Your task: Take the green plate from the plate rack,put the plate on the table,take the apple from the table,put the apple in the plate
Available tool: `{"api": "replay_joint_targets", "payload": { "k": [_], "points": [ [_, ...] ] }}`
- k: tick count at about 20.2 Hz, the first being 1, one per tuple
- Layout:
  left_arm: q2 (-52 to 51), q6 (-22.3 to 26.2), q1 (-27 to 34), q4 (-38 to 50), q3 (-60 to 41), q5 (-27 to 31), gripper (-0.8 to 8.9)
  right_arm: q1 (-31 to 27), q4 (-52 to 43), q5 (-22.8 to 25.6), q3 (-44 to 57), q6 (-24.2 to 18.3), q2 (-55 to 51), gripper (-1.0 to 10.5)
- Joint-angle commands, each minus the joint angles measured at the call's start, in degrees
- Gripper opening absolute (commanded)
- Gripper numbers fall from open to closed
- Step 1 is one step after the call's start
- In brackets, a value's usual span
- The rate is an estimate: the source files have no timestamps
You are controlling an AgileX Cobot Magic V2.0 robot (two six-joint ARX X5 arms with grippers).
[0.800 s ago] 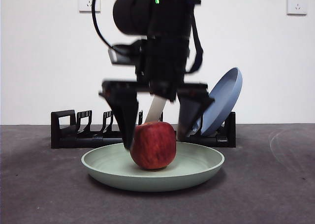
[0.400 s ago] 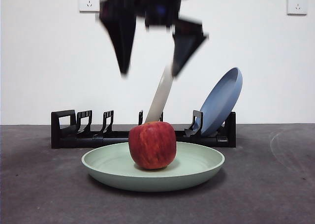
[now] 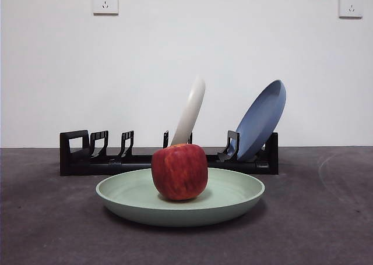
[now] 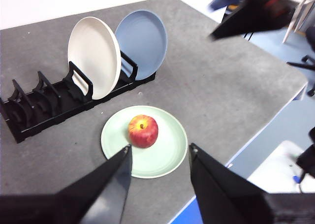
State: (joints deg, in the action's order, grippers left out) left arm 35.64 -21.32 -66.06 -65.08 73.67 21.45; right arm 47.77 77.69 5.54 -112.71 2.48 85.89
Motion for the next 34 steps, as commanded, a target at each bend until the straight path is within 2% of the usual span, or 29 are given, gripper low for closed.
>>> {"api": "replay_joint_targets", "payload": {
  "k": [1, 3, 10, 11, 12, 13, 14, 23, 27, 29, 34],
  "points": [
    [2.1, -1.1, 0.1, 0.6, -0.3, 2.8, 1.92, 0.2, 1.3, -0.2, 2.8, -0.4, -6.5, 5.3],
    [4.1, -1.2, 0.1, 0.6, -0.3, 5.4, 1.92, 0.3, 1.3, -1.0, 6.5, 1.2, -12.9, 5.3],
    [11.5, -2.2, 0.1, -0.1, -0.3, 6.3, 1.88, 0.3, 1.3, -1.7, 27.3, 6.8, -32.3, 5.3],
    [12.3, -2.2, 0.1, -0.1, -0.3, 6.3, 1.87, 0.3, 1.3, -1.7, 29.2, 7.7, -33.7, 4.9],
    [13.1, -1.7, 0.1, -0.3, -0.3, 6.2, 1.40, 0.3, 1.3, -1.7, 30.8, 7.9, -34.9, 3.3],
    [13.6, -0.1, 0.1, -0.8, -0.3, 6.0, -0.25, 0.3, 1.3, -1.7, 31.7, 7.9, -35.7, 1.5],
    [14.0, 1.0, 0.1, -0.9, -0.3, 6.0, -0.09, 0.3, 1.3, -1.7, 32.2, 7.8, -36.3, -0.2],
    [14.3, 1.0, 0.1, -0.7, -0.3, 5.5, -0.08, 0.3, 1.3, -1.6, 32.3, 8.1, -36.7, -0.1],
    [14.4, 1.0, 0.1, 0.0, -0.3, 5.4, -0.04, 0.3, 1.2, -1.7, 32.3, 13.6, -36.6, 0.0],
    [14.5, 1.0, 0.1, 0.0, -0.3, 5.4, -0.04, 0.3, 1.2, -1.5, 32.3, 13.8, -36.6, 0.0],
    [14.5, 1.0, 0.1, 0.0, -0.3, 5.4, -0.04, 0.3, 1.2, 2.4, 32.3, 13.8, -36.5, 0.0]
  ]
}}
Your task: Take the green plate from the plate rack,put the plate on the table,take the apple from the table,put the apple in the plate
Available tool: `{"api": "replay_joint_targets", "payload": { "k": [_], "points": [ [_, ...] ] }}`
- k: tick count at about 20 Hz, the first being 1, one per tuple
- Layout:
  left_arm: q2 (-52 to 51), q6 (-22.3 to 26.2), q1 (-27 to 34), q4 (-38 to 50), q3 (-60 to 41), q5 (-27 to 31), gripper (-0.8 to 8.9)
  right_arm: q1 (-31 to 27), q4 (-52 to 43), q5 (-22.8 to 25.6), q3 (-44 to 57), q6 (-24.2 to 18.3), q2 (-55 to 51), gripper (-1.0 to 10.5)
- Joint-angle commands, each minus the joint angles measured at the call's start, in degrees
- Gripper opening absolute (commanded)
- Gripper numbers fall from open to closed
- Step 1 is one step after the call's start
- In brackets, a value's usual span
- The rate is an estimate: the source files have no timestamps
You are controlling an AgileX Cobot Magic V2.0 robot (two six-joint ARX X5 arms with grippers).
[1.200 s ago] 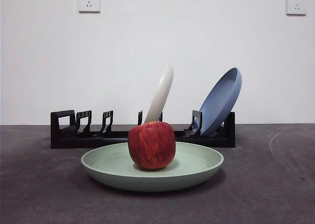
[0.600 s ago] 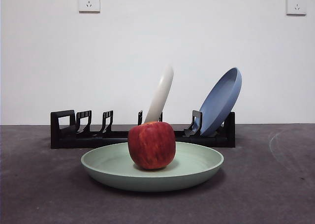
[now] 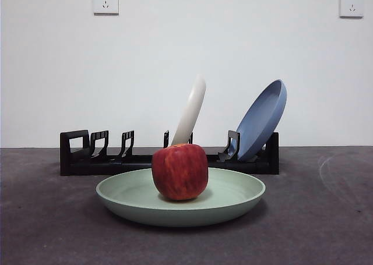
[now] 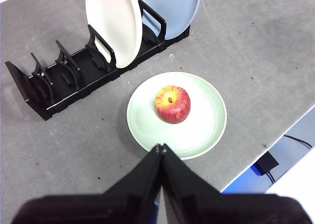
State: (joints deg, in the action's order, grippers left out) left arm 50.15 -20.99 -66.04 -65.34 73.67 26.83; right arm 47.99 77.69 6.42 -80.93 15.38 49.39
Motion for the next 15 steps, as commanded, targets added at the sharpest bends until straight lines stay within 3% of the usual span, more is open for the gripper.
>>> {"api": "replay_joint_targets", "payload": {
  "k": [1, 10, 13, 15],
  "points": [
    [0.0, 0.7, 0.1, 0.3, -0.3, 0.0, -0.04, 0.0, 1.2, 2.4, 0.5, 0.9, 0.0, 0.0],
    [-0.3, 0.7, 0.5, 0.3, -0.3, 0.2, -0.04, 0.0, 1.2, 5.2, 0.5, 0.9, 0.0, 0.0],
    [-2.6, 1.7, 6.3, 0.3, -0.3, -2.0, -0.04, 0.0, 1.2, 5.2, 0.5, 0.9, 0.0, 0.0],
    [-4.6, 0.6, 14.5, 3.5, -0.5, -6.3, -0.04, 0.0, 1.2, 5.2, 0.5, 0.9, 0.0, 0.0]
  ]
}}
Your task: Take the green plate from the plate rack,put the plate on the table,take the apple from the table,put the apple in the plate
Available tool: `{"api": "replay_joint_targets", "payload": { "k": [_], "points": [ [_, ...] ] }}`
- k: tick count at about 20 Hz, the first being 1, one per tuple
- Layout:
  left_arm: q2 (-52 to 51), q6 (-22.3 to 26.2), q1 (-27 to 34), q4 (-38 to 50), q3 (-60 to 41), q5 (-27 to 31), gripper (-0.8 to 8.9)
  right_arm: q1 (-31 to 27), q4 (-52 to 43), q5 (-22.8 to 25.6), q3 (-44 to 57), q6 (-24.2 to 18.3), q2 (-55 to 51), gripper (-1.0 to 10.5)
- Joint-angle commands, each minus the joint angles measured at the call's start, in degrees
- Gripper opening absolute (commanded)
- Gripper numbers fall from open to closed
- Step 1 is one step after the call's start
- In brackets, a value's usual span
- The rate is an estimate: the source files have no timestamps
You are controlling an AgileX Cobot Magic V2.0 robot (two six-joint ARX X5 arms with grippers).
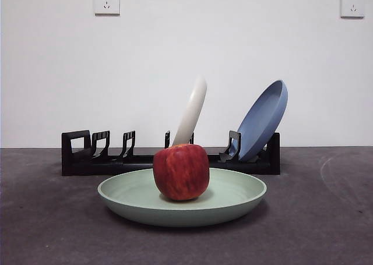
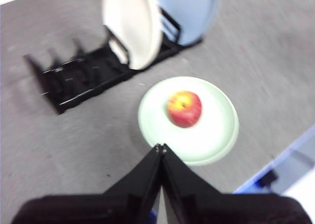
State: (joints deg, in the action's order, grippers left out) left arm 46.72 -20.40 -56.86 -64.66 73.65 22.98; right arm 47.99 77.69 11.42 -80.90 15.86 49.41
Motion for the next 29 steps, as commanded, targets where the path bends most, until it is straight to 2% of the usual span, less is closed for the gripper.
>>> {"api": "replay_joint_targets", "payload": {
  "k": [1, 3, 5, 8, 12, 14, 19, 24, 29],
  "points": [
    [-2.6, -0.4, 10.7, 6.6, -1.2, -4.5, -0.04, 0.0, 1.2, 0.2, 0.5, 0.5, 0.0, 0.0],
    [-5.8, -0.4, 21.0, 17.1, -4.9, -9.8, -0.04, 0.0, 1.2, 0.2, 0.5, 0.5, 0.0, 0.0],
    [-10.7, 1.3, 30.5, 28.7, -12.7, -17.8, -0.04, 0.0, 1.2, 0.2, 0.5, 0.5, 0.0, 0.0],
    [-19.1, 4.9, 39.4, 43.7, -27.9, -26.6, -0.04, 0.0, 1.2, 0.2, 0.5, 0.5, 0.0, 0.0],
    [-30.8, 5.0, 45.7, 64.2, -48.7, -27.1, -0.04, 0.0, 1.2, 0.2, 0.5, 0.5, 0.0, 0.0],
    [-36.1, 5.7, 47.8, 69.5, -56.6, -27.1, -0.04, 0.0, 1.2, 0.2, 0.5, 0.5, 0.0, 0.0],
    [-45.8, 5.7, 51.7, 72.4, -70.0, -24.5, -0.04, 0.0, 1.2, 0.2, 0.5, 0.5, 0.0, 0.0],
    [-46.5, 5.7, 52.5, 70.4, -73.1, -24.5, -0.04, 0.0, 1.2, 0.2, 0.5, 0.5, 0.0, 0.0],
    [-46.5, 10.2, 52.7, 63.5, -73.1, -24.5, -0.04, 0.0, 1.2, 0.2, 0.5, 0.5, 0.0, 0.0]
  ]
}}
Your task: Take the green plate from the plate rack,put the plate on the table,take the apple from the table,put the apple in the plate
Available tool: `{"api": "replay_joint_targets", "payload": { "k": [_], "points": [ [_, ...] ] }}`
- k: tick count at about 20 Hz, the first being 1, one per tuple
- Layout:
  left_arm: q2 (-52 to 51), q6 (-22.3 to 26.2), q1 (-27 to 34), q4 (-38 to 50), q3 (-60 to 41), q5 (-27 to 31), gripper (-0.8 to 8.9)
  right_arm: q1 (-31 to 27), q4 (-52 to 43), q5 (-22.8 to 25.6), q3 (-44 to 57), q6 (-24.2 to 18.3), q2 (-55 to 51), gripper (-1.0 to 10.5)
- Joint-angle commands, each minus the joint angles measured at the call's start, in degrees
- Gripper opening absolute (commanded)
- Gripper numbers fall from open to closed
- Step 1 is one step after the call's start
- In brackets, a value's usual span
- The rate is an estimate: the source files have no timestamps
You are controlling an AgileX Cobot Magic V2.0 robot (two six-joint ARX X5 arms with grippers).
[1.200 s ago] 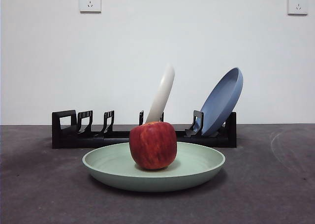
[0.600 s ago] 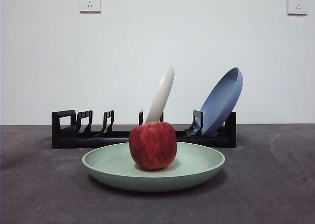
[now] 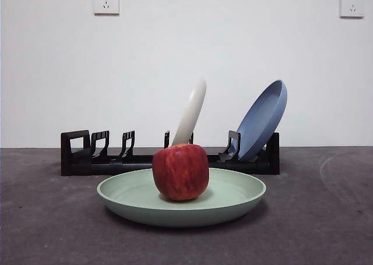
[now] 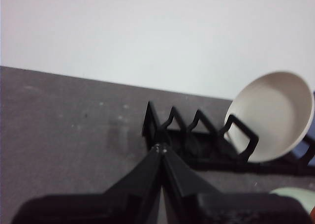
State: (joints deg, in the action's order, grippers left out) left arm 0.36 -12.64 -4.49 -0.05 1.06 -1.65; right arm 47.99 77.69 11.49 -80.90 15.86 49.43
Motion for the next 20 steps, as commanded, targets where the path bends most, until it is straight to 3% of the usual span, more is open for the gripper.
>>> {"api": "replay_joint_targets", "payload": {
  "k": [1, 5, 20],
  "points": [
    [-0.1, 2.4, 0.6, -2.5, -0.5, 0.2, -0.04, 0.0, 1.2, 0.1, 0.5, 0.5, 0.0, 0.0],
    [-0.1, 2.6, 2.1, -10.1, -0.5, 0.2, -0.04, 0.0, 1.2, 0.1, 0.5, 0.5, 0.0, 0.0],
    [0.7, 2.8, 2.7, -9.5, -0.4, 0.2, -0.04, 0.0, 1.2, 0.1, 0.5, 0.5, 0.0, 0.0]
  ]
}}
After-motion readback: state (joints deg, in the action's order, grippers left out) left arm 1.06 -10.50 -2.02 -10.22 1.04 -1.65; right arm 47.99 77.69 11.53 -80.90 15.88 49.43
